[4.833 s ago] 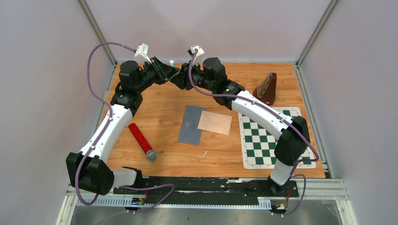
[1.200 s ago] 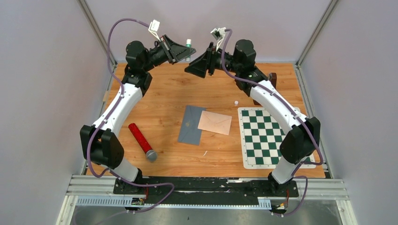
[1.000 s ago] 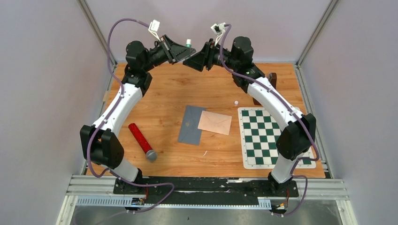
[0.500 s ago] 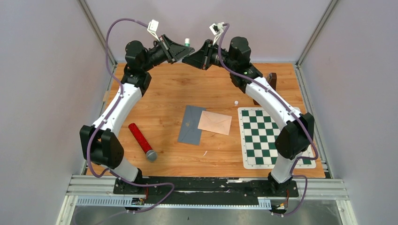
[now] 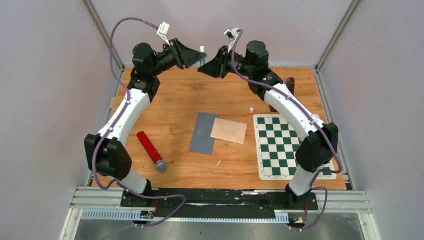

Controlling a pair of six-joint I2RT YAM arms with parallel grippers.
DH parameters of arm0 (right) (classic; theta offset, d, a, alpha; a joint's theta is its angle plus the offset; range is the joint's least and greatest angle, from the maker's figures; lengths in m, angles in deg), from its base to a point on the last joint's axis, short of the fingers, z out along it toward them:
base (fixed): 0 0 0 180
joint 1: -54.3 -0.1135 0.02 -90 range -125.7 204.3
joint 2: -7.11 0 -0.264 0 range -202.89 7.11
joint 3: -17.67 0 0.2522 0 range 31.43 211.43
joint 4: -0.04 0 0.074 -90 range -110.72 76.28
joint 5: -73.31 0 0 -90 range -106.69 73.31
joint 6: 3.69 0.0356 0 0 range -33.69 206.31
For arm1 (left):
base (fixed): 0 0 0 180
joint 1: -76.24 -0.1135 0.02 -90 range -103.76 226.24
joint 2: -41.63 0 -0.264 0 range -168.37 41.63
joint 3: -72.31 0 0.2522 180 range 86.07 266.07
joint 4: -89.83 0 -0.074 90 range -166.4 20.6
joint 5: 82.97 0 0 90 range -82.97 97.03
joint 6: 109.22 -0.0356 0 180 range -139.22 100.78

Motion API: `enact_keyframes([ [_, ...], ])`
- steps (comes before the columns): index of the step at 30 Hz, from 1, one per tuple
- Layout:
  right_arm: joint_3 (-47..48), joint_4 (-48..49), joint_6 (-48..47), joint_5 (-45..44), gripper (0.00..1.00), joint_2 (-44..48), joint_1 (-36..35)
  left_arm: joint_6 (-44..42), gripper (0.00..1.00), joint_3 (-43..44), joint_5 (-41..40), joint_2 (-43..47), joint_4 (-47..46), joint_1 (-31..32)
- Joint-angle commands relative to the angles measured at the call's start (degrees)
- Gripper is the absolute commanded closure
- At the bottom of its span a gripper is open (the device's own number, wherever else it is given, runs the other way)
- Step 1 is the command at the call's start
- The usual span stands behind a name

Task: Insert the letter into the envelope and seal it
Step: Screw the solid glue.

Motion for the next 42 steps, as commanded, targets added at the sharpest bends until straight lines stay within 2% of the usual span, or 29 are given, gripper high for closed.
enact_keyframes([
  [1, -0.1, -0.1, -1.9, 0.9, 1.00, 3.3, 0.2, -2.7, 0.47, 1.4, 2.3, 2.9, -1.4, -0.6],
  [10, 1.6, -1.3, -2.4, 2.0, 1.00, 1.9, 0.2, -4.0, 0.60, 1.5, 6.6, 2.2, -0.2, -0.5],
  [13, 2.3, -2.9, -3.2, 3.3, 1.00, 1.5, 0.2, -5.5, 0.76, 1.7, 7.2, 2.0, 0.5, -0.4],
  [16, 2.6, -3.8, -4.2, 3.6, 1.00, 1.3, 0.4, -6.8, 0.98, 1.7, 6.0, 2.0, 1.6, -0.4],
  [18, 2.6, -4.5, -6.9, 1.7, 1.00, 1.7, 0.4, -7.7, 1.00, 1.5, 2.4, 2.6, 2.7, -0.4],
  [19, 2.7, -5.4, -8.6, -2.0, 1.00, 2.3, 0.2, -8.9, 1.00, 1.4, 0.4, 3.0, 4.4, -0.1],
  [20, 2.5, -6.2, -10.5, -7.8, 1.00, 3.3, -0.2, -9.7, 1.00, 1.4, -5.4, 4.0, 5.5, 0.2],
  [23, -1.3, -0.5, -17.6, -38.0, 1.00, 6.5, -4.2, -13.7, 1.00, 2.6, -17.7, 5.3, 12.0, 2.7],
  [25, -2.0, 5.9, -25.8, -53.2, 1.00, 6.0, -9.2, -14.6, 1.00, 4.7, -34.0, 5.8, 19.4, 4.6],
  [27, 0.5, 5.4, -28.8, -61.1, 1.00, 4.4, -11.0, -13.3, 1.00, 6.8, -41.9, 5.4, 25.4, 5.7],
  [28, 1.0, 3.9, -27.9, -60.6, 0.98, 4.3, -11.0, -12.8, 1.00, 7.6, -42.7, 4.7, 26.2, 5.9],
  [29, 0.8, 2.3, -25.7, -56.0, 0.91, 4.8, -10.5, -12.6, 1.00, 7.6, -41.8, 4.5, 25.9, 5.9],
  [31, -0.5, -2.2, -21.2, -43.0, 0.60, 7.1, -8.0, -13.3, 1.00, 6.0, -36.7, 4.7, 21.3, 5.5],
  [32, -1.1, -4.5, -19.3, -31.3, 0.46, 8.2, -5.6, -13.5, 1.00, 4.2, -34.5, 4.9, 19.2, 4.7],
  [33, -1.1, -7.2, -17.6, -21.1, 0.39, 8.8, -3.2, -13.6, 1.00, 3.4, -28.8, 5.2, 14.9, 4.3],
  [34, -0.8, -9.9, -15.8, -12.0, 0.36, 9.1, -0.3, -13.8, 1.00, 2.1, -25.4, 5.3, 10.1, 3.2],
  [35, -0.8, -12.1, -14.8, -4.2, 0.35, 9.2, 1.7, -13.9, 1.00, 1.6, -16.2, 5.3, 7.5, 2.6],
  [37, -2.8, -13.1, -14.4, 10.1, 0.35, 9.8, 5.7, -13.8, 1.00, -0.1, -4.9, 5.5, 2.0, 1.1],
  [39, -4.7, -12.2, -14.6, 19.7, 0.38, 9.4, 7.8, -12.8, 1.00, -1.0, 5.0, 5.8, -3.4, 0.3],
  [42, -5.6, -9.5, -14.4, 27.1, 0.40, 7.9, 8.0, -8.8, 1.00, -2.3, 13.4, 6.5, -9.8, 0.1],
])
